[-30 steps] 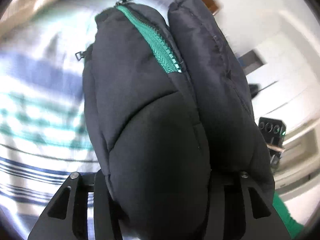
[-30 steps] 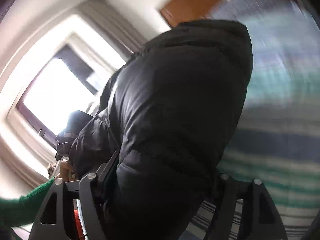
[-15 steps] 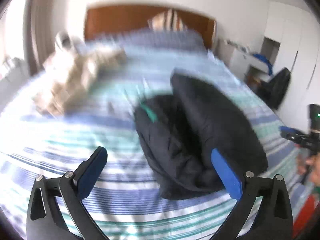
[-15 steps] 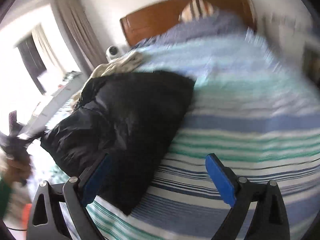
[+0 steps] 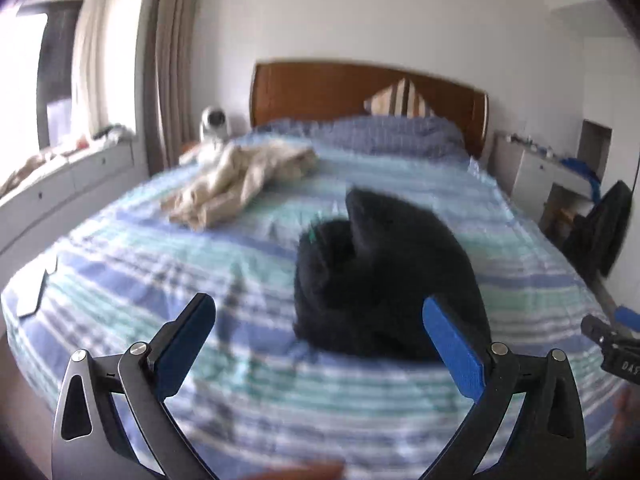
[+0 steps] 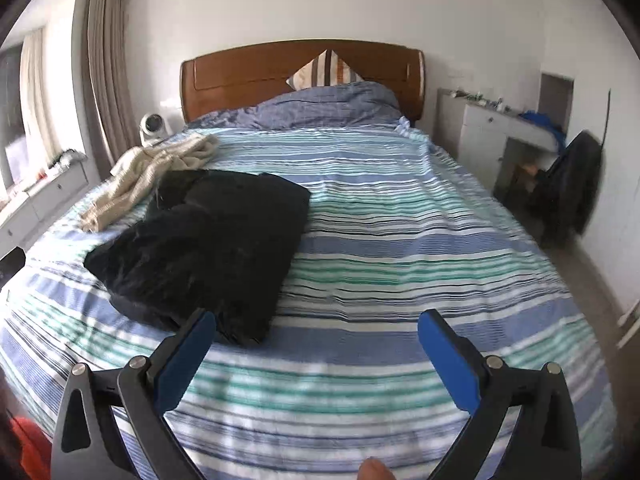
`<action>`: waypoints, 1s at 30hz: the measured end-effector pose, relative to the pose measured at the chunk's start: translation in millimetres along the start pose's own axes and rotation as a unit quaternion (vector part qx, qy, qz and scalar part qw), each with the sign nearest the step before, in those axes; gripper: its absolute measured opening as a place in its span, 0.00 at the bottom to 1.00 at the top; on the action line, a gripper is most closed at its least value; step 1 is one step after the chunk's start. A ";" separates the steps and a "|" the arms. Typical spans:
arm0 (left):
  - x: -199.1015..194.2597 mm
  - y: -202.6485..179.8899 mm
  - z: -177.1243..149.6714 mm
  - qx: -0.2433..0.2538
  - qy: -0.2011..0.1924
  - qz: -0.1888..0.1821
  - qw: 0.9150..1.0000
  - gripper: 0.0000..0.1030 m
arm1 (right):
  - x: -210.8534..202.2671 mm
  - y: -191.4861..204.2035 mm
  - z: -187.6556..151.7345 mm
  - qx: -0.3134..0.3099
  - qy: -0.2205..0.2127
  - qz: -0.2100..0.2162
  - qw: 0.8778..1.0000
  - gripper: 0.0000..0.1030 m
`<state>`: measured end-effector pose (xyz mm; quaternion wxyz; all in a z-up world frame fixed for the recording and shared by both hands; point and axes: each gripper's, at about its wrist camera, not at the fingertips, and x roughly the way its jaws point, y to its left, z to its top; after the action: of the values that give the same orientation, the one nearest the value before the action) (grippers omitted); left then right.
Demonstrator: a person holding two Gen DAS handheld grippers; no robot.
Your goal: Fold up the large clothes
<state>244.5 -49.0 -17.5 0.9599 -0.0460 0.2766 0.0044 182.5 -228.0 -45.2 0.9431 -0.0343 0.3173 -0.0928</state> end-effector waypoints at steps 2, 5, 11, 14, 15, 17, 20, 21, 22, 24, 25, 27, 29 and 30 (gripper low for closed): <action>-6.8 -4.2 -7.6 0.005 0.011 -0.006 1.000 1.00 | -14.1 -1.8 -7.6 -0.010 -0.001 -0.006 1.000 1.00; -14.9 -14.5 -11.4 0.015 0.031 -0.014 0.999 1.00 | -23.9 2.1 -12.5 -0.009 0.006 -0.008 1.000 1.00; -32.1 -34.6 -13.6 0.048 0.055 -0.017 0.997 1.00 | -44.2 6.1 -17.6 -0.009 0.005 -0.003 1.000 1.00; -41.7 -46.5 -15.0 0.077 0.058 -0.011 0.995 1.00 | -55.2 9.9 -17.3 -0.011 -0.002 0.003 1.000 1.00; -44.3 -48.7 -14.9 0.081 0.059 -0.010 0.995 1.00 | -57.8 10.4 -16.8 -0.012 -0.004 0.003 1.000 1.00; -47.9 -52.9 -15.1 0.084 0.061 -0.006 0.995 1.00 | -62.0 14.1 -17.0 -0.021 -0.011 0.000 1.000 1.00; -50.9 -55.4 -15.5 0.089 0.060 0.004 0.994 1.00 | -64.4 17.1 -17.3 -0.024 -0.007 0.001 1.000 1.00; -51.5 -55.5 -15.8 0.089 0.060 0.007 0.994 1.00 | -65.2 17.8 -17.4 -0.022 -0.005 0.004 1.000 1.00; -52.0 -55.2 -16.1 0.089 0.061 0.010 0.994 1.00 | -65.7 19.1 -17.7 -0.022 -0.003 0.007 1.000 1.00; -51.5 -53.2 -16.7 0.084 0.065 0.013 0.994 1.00 | -67.7 21.5 -17.9 -0.023 -0.003 0.010 1.000 1.00; -51.4 -51.7 -16.8 0.081 0.068 0.014 0.994 1.00 | -68.8 23.1 -17.8 -0.025 -0.003 0.010 1.000 1.00; -50.4 -49.8 -17.3 0.076 0.077 0.016 0.994 1.00 | -71.7 26.1 -17.5 -0.028 -0.003 0.010 1.000 1.00; -50.3 -48.4 -17.4 0.072 0.086 0.017 0.994 1.00 | -75.6 28.1 -16.6 -0.028 -0.006 0.013 1.000 1.00; -50.4 -47.7 -17.6 0.069 0.091 0.015 0.993 1.00 | -77.3 29.0 -16.2 -0.028 -0.008 0.013 0.999 1.00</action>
<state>194.1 -97.2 -1.4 0.9316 0.0244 0.3627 -0.0047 116.7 -184.5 -15.9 0.9454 -0.0573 0.3127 -0.0713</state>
